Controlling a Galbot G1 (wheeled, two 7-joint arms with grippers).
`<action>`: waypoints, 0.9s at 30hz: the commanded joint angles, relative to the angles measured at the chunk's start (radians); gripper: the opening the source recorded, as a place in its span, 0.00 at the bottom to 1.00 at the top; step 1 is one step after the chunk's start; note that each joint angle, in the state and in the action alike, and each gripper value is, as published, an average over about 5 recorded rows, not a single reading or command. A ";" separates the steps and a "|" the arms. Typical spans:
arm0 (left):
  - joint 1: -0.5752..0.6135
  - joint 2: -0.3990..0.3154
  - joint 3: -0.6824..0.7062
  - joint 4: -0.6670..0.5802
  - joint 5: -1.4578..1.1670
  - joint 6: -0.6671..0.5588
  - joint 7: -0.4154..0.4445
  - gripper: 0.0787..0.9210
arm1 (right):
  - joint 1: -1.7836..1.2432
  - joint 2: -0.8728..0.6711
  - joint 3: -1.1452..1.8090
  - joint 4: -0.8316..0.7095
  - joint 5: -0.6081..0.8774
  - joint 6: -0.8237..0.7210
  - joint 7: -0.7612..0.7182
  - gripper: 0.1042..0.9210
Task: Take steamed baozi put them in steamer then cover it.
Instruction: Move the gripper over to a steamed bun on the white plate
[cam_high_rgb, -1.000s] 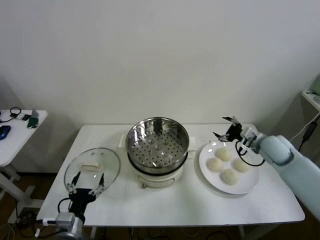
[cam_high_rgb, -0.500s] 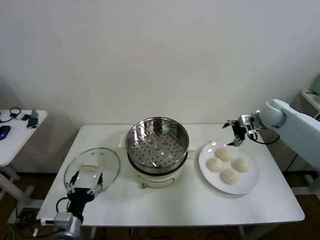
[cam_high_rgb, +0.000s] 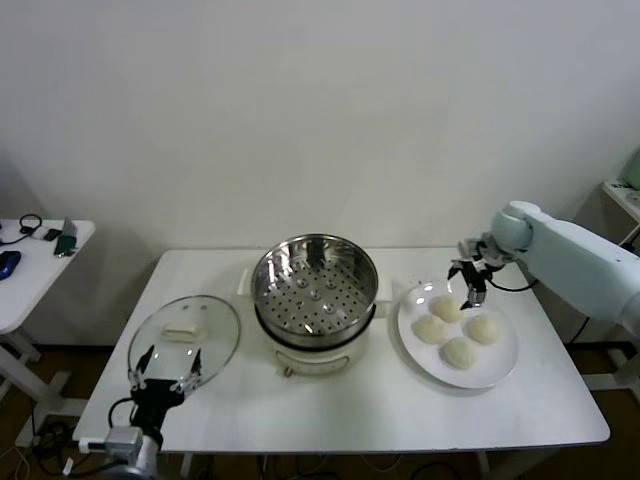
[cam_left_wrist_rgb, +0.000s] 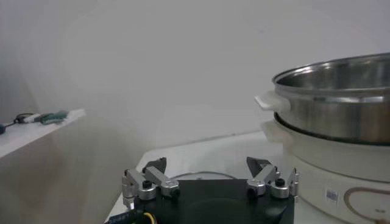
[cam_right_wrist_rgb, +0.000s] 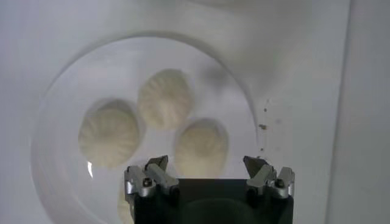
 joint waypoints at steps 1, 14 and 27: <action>0.000 0.001 0.000 0.007 0.001 -0.001 0.000 0.88 | -0.035 0.050 0.008 -0.095 -0.030 -0.001 -0.014 0.88; 0.000 0.009 0.005 0.011 0.013 -0.008 -0.003 0.88 | -0.082 0.110 0.107 -0.190 -0.041 0.022 0.065 0.88; 0.004 0.006 0.005 0.000 0.013 -0.008 -0.005 0.88 | -0.080 0.093 0.111 -0.169 -0.054 0.018 0.053 0.71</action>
